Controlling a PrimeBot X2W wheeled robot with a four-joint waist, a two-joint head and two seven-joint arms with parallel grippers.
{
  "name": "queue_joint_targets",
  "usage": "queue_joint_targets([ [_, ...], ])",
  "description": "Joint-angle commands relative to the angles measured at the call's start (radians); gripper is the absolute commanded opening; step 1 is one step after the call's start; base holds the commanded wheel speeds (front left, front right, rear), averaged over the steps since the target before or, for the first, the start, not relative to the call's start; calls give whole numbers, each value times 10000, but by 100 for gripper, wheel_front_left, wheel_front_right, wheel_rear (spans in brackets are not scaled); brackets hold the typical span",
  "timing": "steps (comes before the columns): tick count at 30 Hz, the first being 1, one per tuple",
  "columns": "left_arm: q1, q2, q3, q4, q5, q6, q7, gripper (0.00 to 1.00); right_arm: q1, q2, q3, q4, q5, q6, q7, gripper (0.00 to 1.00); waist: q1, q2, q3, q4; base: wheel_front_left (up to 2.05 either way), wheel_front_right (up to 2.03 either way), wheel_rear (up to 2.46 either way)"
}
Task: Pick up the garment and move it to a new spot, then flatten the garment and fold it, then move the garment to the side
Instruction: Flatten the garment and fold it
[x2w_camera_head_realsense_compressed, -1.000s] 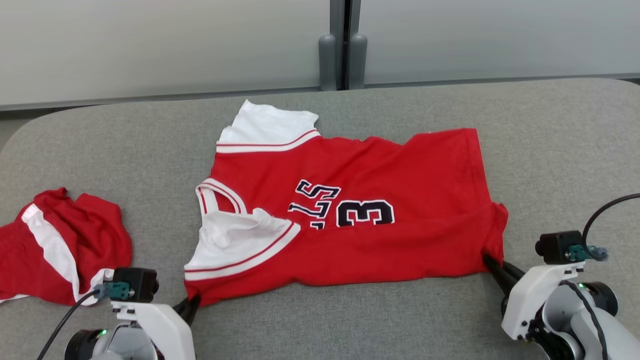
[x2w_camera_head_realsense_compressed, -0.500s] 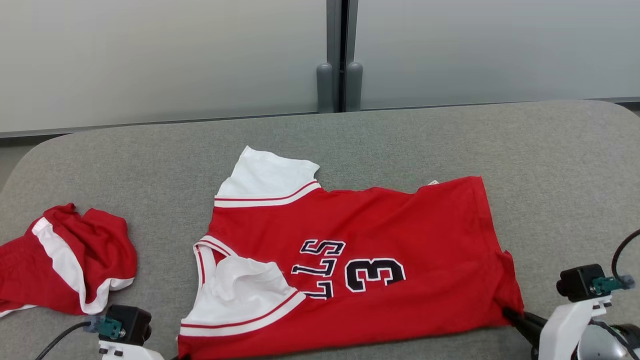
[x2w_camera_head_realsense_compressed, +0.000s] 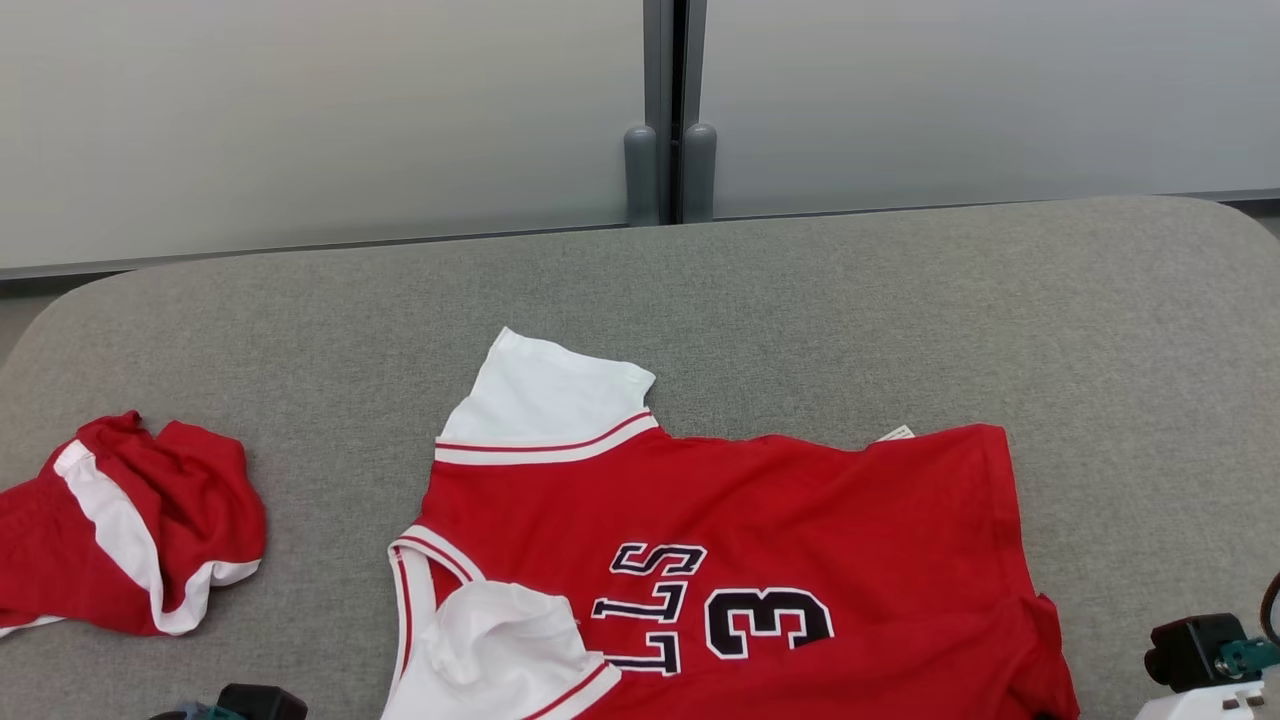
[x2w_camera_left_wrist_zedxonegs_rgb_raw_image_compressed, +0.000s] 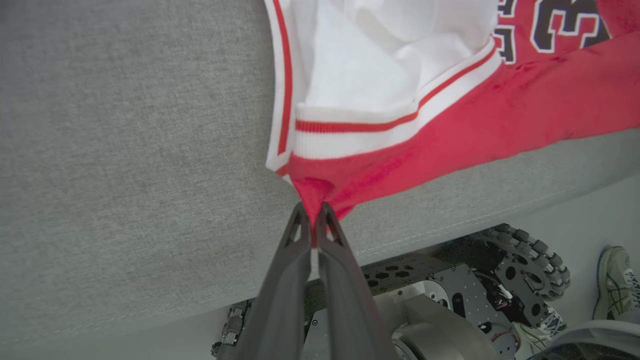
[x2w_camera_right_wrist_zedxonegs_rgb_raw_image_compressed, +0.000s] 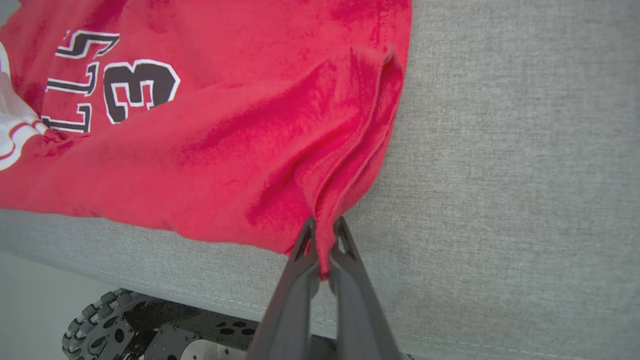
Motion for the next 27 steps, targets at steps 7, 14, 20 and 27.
queue_joint_targets([
  [7, 172, 141, -79, 19, -95, 231, 259, 100, 264, 445, -455, -531, -715, 3, 401, 100, 0, 0, -38, -36, 0, 0, 0],
  [14, -236, 567, 83, -247, 280, 349, 305, 100, 87, 606, -990, -887, -903, 3, 543, 100, 0, 0, -48, -51, 0, 0, 0],
  [20, -862, 435, 385, -259, 757, 156, -169, 100, -323, 797, -1251, -1214, -489, 3, 111, 100, 0, 0, -12, -103, 0, 0, 0],
  [27, -2815, 145, 826, 433, 1313, -790, -104, 100, -1889, 801, -1517, -860, -500, 4, -641, 100, 0, 0, 612, -363, 0, 0, 0],
])
